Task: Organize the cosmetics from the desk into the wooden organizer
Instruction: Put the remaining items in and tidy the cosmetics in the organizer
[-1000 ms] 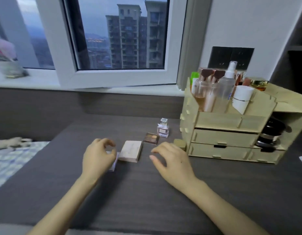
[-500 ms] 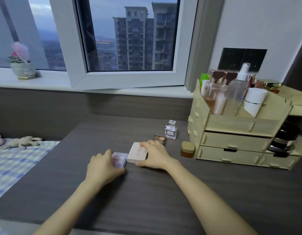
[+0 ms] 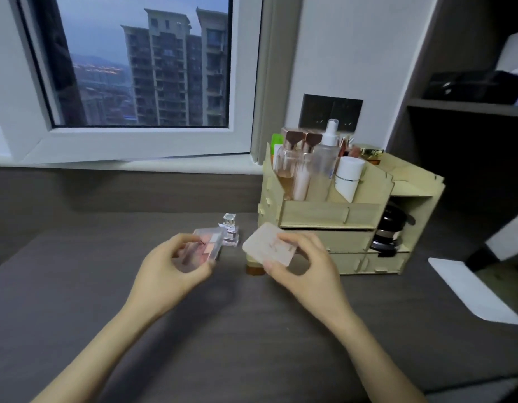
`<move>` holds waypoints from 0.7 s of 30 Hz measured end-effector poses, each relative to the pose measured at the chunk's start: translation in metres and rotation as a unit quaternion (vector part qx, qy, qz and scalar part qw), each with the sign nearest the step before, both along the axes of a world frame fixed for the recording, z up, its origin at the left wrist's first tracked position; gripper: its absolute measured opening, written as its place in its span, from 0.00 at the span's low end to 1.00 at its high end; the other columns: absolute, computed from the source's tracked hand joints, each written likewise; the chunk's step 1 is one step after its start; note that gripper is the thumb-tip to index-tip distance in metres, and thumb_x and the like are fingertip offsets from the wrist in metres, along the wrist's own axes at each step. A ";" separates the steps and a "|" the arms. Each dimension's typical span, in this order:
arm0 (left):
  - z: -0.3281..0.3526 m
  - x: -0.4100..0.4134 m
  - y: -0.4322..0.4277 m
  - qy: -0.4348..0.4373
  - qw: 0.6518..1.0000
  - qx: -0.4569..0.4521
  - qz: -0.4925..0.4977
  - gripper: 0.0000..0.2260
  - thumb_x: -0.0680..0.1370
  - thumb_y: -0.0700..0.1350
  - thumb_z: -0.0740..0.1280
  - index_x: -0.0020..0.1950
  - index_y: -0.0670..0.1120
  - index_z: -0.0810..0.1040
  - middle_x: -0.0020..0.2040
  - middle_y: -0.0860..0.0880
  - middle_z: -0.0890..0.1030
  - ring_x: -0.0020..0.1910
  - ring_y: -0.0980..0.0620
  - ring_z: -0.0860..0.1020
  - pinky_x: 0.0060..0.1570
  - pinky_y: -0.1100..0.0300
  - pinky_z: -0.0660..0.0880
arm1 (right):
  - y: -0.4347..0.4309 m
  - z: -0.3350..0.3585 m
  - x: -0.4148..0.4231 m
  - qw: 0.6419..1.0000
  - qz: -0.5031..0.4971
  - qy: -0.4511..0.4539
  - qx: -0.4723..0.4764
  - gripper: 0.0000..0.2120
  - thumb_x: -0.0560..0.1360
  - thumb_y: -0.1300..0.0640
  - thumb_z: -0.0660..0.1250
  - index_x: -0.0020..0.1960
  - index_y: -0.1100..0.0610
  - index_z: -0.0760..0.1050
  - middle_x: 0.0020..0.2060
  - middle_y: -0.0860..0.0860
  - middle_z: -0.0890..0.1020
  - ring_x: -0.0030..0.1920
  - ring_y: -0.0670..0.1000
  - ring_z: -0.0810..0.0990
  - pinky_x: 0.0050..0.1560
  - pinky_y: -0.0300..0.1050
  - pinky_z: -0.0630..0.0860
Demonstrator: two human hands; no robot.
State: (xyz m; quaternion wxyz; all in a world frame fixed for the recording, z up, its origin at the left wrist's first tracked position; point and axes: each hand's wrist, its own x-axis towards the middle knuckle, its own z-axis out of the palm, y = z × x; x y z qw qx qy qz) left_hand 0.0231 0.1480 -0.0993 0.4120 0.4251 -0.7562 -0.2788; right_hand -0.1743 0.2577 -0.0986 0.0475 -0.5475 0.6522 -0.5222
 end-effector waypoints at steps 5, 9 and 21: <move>0.028 -0.055 0.010 0.027 0.992 -0.072 -0.095 0.17 0.65 0.53 0.74 0.52 0.55 0.79 0.49 0.60 0.79 0.48 0.59 0.76 0.43 0.64 0.72 | 0.038 0.046 -0.076 0.965 -0.218 -0.029 -0.142 0.20 0.69 0.48 0.72 0.60 0.51 0.76 0.58 0.50 0.75 0.58 0.47 0.74 0.59 0.44 0.73; 0.042 -0.088 0.022 0.036 0.980 -0.136 -0.140 0.25 0.62 0.62 0.65 0.55 0.54 0.80 0.52 0.59 0.80 0.49 0.60 0.75 0.50 0.63 0.72 | 0.037 0.075 -0.131 0.917 -0.373 -0.034 -0.136 0.23 0.69 0.43 0.70 0.60 0.52 0.75 0.61 0.55 0.73 0.62 0.54 0.70 0.53 0.40 0.64; 0.053 -0.123 0.022 0.038 0.974 -0.158 -0.157 0.25 0.61 0.64 0.66 0.56 0.57 0.80 0.53 0.61 0.78 0.53 0.59 0.73 0.51 0.79 0.63 | -0.003 0.115 -0.194 0.913 -0.389 0.059 0.113 0.35 0.62 0.26 0.58 0.50 0.54 0.82 0.49 0.56 0.83 0.55 0.59 0.76 0.53 0.52 0.75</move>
